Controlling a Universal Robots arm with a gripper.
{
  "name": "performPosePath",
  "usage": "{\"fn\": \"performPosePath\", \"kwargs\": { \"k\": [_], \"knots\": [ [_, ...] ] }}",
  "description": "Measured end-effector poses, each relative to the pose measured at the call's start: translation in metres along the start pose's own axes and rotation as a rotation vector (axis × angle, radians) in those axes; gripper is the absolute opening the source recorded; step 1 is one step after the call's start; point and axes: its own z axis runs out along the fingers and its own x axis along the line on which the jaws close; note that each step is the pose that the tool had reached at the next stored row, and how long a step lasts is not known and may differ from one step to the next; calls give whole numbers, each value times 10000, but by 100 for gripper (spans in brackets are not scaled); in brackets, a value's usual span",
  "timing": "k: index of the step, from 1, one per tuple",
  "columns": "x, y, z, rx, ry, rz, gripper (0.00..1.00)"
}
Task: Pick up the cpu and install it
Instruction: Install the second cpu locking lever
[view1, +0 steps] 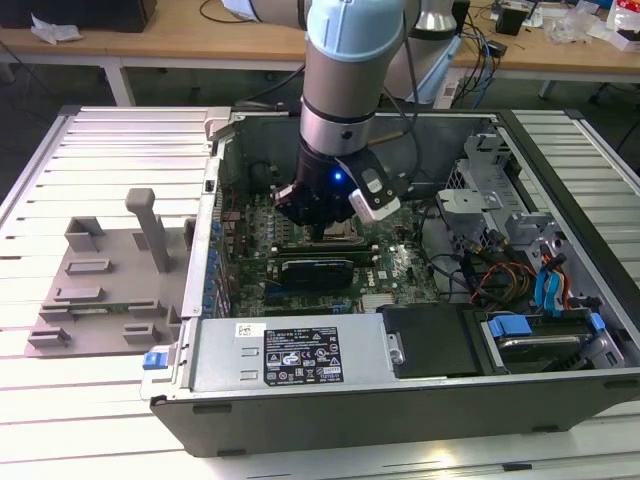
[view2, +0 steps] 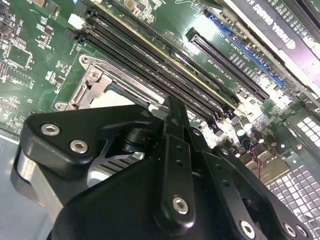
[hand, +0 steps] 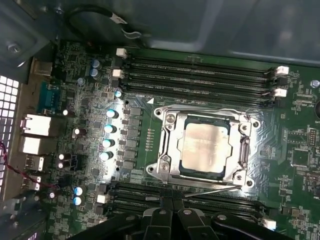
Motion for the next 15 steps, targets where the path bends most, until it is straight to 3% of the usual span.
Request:
{"fn": "performPosePath", "kwargs": {
  "k": [11,15],
  "knots": [
    [5,-5,86,-1,-1,-1,11],
    [47,1,110,-5,-1,-1,11]
  ]
}}
